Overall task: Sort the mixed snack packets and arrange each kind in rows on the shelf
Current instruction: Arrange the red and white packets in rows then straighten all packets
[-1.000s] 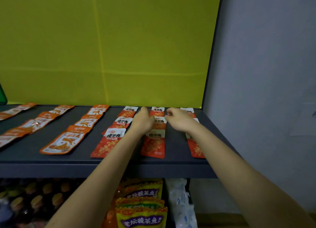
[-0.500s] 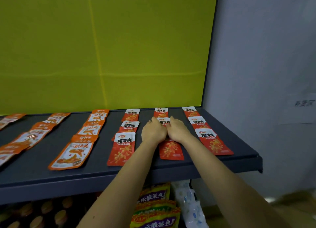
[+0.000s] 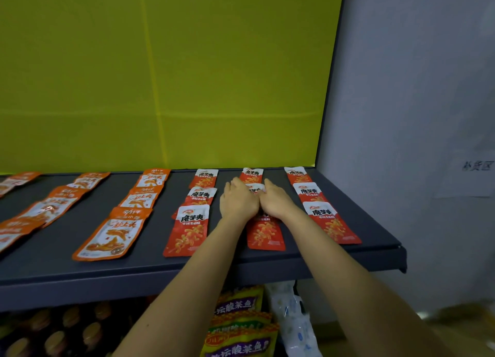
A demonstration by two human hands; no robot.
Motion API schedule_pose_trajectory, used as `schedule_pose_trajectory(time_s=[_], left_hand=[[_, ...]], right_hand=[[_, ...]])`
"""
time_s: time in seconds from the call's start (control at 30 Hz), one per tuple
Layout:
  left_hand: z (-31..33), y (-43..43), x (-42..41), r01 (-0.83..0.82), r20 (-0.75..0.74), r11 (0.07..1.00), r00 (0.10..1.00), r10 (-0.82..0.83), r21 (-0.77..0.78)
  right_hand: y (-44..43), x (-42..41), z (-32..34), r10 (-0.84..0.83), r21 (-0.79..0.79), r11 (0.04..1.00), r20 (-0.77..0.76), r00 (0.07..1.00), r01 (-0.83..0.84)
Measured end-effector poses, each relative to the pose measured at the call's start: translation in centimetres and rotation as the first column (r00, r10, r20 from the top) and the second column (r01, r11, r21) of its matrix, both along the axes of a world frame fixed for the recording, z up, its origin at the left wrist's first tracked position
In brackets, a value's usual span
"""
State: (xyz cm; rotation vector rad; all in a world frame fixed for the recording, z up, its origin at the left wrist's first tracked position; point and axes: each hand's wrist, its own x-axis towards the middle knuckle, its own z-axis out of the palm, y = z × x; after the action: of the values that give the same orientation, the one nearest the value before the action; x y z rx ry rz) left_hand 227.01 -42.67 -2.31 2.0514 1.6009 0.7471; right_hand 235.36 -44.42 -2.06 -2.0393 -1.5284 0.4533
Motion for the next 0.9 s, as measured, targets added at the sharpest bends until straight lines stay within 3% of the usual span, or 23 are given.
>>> schedule_pose_trajectory(time_s=[0.3, 0.53, 0.67, 0.8, 0.9], left_hand=[[0.1, 1.1, 0.3, -0.024, -0.095, 1.0, 0.995, 0.023, -0.012], [-0.1, 1.1, 0.2, -0.03, -0.088, 1.0, 0.996, 0.031, 0.008], [-0.1, 1.0, 0.2, -0.026, -0.04, 1.0, 0.999, 0.026, -0.008], [1.1, 0.3, -0.7, -0.02, 0.119, 0.994, 0.992, 0.032, -0.103], [1.2, -1.7, -2.4, 0.017, 0.075, 0.996, 0.997, -0.011, -0.084]], right_hand=[[0.2, 0.5, -0.6, 0.001, 0.006, 1.0, 0.064, 0.998, -0.001], [0.6, 0.7, -1.0, 0.014, 0.037, 0.999, 0.065, 0.998, -0.016], [-0.1, 0.3, -0.5, 0.006, 0.053, 0.999, 0.027, 1.0, -0.008], [-1.9, 0.3, 0.8, -0.006, 0.052, 0.999, -0.095, 0.995, 0.011], [-4.2, 0.3, 1.3, 0.036, 0.049, 0.998, -0.096, 0.995, -0.031]])
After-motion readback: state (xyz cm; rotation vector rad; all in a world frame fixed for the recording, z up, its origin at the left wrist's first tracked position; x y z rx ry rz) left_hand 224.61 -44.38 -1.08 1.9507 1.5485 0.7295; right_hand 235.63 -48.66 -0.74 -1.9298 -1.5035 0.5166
